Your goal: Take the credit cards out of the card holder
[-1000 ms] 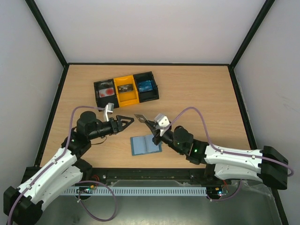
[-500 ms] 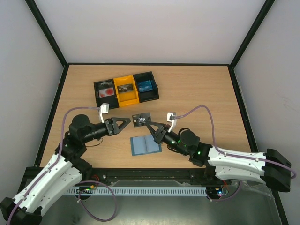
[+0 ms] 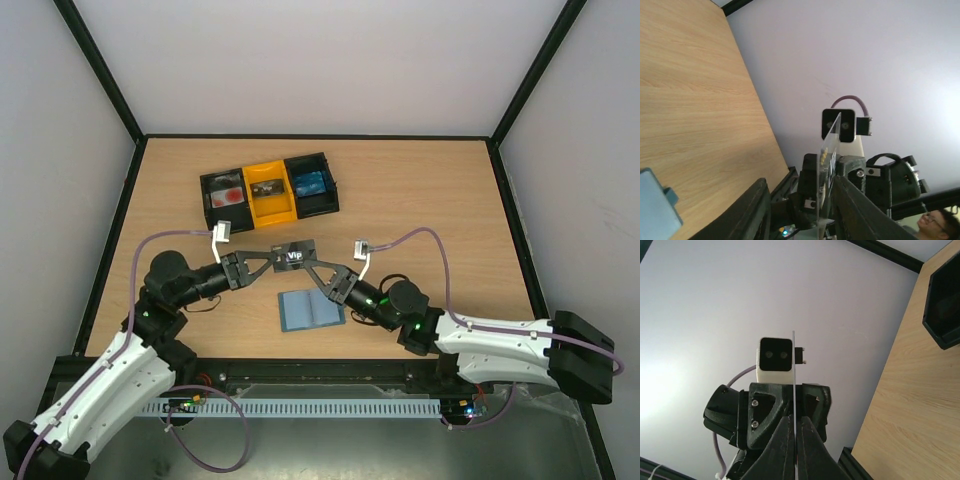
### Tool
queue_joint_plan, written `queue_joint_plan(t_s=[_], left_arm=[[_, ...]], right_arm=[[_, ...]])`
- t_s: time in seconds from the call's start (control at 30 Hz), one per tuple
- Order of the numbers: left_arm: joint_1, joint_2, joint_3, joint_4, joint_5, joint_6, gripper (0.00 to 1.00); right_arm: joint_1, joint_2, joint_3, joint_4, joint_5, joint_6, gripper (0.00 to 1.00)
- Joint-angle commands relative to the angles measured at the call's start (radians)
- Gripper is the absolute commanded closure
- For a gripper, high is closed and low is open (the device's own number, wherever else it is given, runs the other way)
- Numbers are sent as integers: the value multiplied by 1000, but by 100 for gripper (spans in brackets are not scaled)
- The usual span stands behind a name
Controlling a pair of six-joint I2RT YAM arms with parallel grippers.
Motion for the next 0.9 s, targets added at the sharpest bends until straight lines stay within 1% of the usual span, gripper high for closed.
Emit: queue_joint_plan(t_s=[0.0, 0.1, 0.2, 0.23, 0.37, 0.53, 0.67, 0.7, 0.83, 0.87], left_arm=[[6, -1, -16, 74, 23, -62, 70], [6, 11, -25, 84, 34, -67, 80], [6, 8, -42, 124, 37, -95, 95], [6, 5, -44, 125, 36, -99, 97], [6, 1, -42, 109, 25, -99, 97], [6, -2, -45, 94, 12, -98, 97], [7, -7, -38, 53, -9, -89, 97], [7, -6, -32, 33, -17, -78, 97], [9, 11, 12, -88, -64, -7, 97], [10, 18, 27, -117, -77, 12, 97]], right_arm=[[6, 22, -22, 105, -12, 60, 98], [6, 33, -24, 103, -11, 63, 98], [6, 38, -28, 89, -7, 76, 98], [7, 39, -31, 89, -5, 80, 98], [6, 40, -40, 84, 7, 86, 98], [6, 33, -45, 39, 34, 55, 89], [6, 3, -50, -35, 63, 17, 73], [6, -6, -51, -62, 71, 2, 67], [5, -51, -51, -199, 102, -72, 36], [5, -65, -54, -228, 107, -86, 30]])
